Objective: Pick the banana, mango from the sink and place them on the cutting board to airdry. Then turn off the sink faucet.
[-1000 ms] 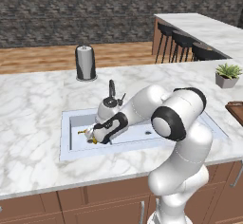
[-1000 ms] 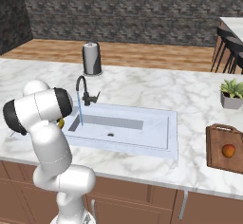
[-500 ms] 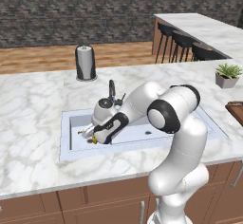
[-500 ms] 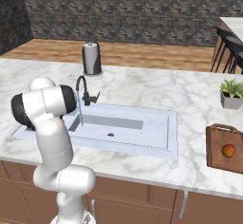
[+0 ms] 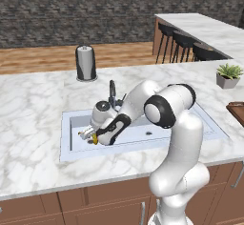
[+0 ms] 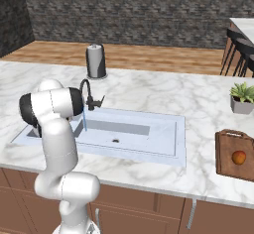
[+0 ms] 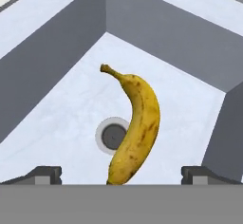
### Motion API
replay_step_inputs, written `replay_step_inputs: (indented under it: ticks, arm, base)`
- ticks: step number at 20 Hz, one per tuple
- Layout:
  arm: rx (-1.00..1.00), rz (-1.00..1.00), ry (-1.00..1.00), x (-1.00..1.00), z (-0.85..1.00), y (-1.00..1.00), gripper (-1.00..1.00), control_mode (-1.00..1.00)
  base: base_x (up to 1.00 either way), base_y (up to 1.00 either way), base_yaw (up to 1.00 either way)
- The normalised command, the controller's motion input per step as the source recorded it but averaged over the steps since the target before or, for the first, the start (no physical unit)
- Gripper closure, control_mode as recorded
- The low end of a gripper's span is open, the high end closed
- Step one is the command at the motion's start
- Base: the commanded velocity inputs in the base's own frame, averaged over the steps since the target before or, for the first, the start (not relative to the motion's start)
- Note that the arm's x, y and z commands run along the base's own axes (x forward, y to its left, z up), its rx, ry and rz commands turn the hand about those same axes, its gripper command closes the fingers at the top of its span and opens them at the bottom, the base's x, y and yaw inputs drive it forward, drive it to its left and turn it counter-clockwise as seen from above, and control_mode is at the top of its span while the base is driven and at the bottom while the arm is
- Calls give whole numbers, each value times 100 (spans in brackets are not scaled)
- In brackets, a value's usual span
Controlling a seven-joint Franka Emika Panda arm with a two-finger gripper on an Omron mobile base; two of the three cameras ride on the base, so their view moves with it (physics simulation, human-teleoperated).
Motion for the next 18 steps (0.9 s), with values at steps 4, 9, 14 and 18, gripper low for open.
replay_step_inputs:
  ticks: [4, 9, 14, 18]
  arm:
    - [0, -5, 0, 25, -16, 1, -100, -100]
    - [0, -6, 0, 28, -15, 4, -100, -100]
    - [0, -7, 0, 24, -15, 4, -100, -100]
    - [0, -6, 0, 19, -16, 0, -100, -100]
  base:
    - [0, 0, 0]
    - [0, 0, 0]
    - [0, 0, 0]
    - [0, 0, 0]
